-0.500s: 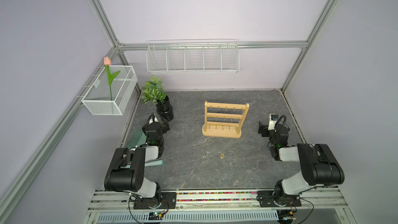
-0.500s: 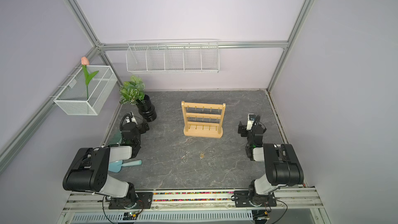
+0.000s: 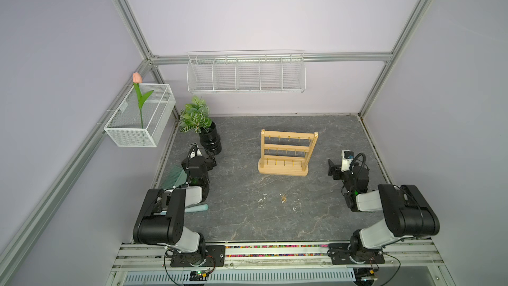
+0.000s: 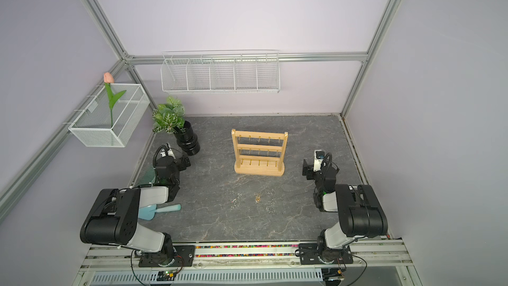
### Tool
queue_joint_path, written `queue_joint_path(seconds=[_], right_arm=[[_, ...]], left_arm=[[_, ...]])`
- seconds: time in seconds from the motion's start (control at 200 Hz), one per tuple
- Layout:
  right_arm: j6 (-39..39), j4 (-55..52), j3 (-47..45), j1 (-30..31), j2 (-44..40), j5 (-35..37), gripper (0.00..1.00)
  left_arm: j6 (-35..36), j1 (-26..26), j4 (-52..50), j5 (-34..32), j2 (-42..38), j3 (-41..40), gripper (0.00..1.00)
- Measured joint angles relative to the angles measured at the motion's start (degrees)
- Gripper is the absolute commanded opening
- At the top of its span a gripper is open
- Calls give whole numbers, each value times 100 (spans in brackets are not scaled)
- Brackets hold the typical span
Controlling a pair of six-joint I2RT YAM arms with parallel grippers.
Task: Hang the necklace on the jewelry display stand
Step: Pick up the necklace from the center of the board.
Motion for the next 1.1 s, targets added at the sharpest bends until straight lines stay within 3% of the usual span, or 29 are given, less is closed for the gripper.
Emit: queue_joint_path(seconds=[0.3,0.47,0.74,1.1], right_arm=[[153,-603,492,-13,-2,363,89],[210,-1270,520,-48,-501,433,89],[533,-3335,1572,-48,-1690,496,90],[1340,-5783,2382,59,-1344,308,95]], left_arm=[[52,-2,-101,11,-15,31,96],[129,-262,-1832,46,-531,992,96],[-157,-1390,-3711,44,-1021,2020,95],[-1746,-2892,-6317,448,-1521,2295,86]])
